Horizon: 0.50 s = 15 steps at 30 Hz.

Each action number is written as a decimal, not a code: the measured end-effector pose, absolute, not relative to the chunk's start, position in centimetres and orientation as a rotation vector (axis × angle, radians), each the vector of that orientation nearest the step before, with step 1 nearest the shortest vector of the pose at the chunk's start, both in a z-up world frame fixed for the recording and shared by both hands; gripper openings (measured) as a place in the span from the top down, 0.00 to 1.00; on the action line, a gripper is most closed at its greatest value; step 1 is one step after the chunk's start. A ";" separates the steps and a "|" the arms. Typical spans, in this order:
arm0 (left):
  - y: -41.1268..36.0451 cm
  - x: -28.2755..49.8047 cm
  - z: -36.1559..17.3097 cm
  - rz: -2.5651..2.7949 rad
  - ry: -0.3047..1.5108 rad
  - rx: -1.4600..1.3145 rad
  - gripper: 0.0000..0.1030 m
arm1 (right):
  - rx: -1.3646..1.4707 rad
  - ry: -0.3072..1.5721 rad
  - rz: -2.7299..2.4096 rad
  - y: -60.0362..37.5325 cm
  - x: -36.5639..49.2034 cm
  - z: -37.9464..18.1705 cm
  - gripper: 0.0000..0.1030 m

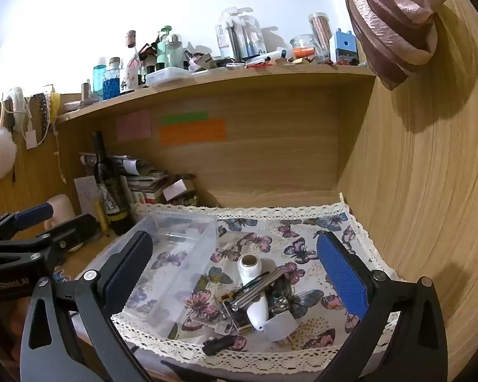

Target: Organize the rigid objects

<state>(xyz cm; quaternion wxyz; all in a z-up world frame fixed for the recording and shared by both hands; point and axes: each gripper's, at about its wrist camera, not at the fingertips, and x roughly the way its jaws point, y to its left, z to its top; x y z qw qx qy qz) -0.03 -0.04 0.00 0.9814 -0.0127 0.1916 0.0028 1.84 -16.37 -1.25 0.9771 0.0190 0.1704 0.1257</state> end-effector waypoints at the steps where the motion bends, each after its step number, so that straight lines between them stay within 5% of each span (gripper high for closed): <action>1: 0.0 0.0 0.0 0.007 0.396 -0.044 0.00 | 0.037 0.359 0.252 -16.3 1.9 -1.3 0.00; 15: -0.2 0.8 -0.3 0.003 0.385 -0.043 0.00 | 0.039 0.354 0.253 -16.2 2.2 -1.4 0.00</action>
